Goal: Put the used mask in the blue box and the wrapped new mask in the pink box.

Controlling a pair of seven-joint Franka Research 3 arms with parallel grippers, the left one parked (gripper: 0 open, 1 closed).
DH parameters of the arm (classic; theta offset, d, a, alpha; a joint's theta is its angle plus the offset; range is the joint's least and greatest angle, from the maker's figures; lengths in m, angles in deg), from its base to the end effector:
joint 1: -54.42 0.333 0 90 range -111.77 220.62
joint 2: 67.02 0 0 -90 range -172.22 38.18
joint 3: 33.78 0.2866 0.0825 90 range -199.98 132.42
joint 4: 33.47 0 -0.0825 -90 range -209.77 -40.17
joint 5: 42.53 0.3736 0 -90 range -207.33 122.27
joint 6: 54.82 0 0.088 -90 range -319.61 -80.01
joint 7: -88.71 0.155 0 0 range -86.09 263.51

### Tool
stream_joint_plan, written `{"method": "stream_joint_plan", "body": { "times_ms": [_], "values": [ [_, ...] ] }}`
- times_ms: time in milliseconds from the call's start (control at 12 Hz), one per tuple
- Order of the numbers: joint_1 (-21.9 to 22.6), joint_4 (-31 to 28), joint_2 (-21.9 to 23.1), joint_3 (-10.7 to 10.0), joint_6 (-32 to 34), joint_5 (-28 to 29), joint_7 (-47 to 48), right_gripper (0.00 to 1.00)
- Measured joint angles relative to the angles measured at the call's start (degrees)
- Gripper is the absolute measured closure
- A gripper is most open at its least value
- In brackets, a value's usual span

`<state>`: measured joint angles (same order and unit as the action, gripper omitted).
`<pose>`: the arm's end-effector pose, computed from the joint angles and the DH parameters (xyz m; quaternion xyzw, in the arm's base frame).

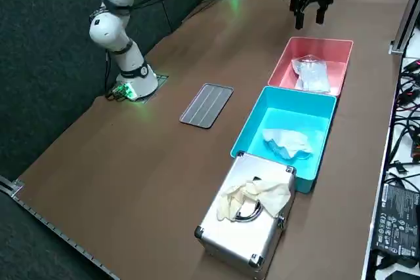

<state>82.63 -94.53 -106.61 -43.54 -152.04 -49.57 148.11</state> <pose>0.6669 0.2359 0.3612 0.9394 -0.3219 0.0532 0.1049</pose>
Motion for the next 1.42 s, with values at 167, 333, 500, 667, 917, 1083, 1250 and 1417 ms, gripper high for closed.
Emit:
{"method": "stream_joint_plan", "body": {
  "times_ms": [167, 333, 500, 667, 917, 1083, 1250, 1417],
  "values": [
    [-1.7, 0.1, 2.1, 0.0, 1.5, 0.6, -3.5, 0.00],
    [-4.7, 0.2, 4.1, 0.0, 6.9, 0.7, -14.4, 0.01],
    [-7.0, -0.1, 5.1, 0.0, 9.3, 0.8, -22.1, 0.01],
    [-9.2, -1.9, 6.8, 0.0, 9.7, 1.0, -28.7, 0.01],
    [-12.1, -6.5, 10.8, 0.0, 9.7, 1.1, -38.7, 0.00],
    [-13.7, -9.4, 13.7, 0.0, 9.7, 1.2, -44.4, 0.00],
    [-15.7, -12.5, 17.0, 0.0, 9.6, 2.8, -50.8, 0.00],
    [-18.1, -15.3, 20.1, 0.0, 9.6, 4.5, -56.8, 0.00]
  ]
}}
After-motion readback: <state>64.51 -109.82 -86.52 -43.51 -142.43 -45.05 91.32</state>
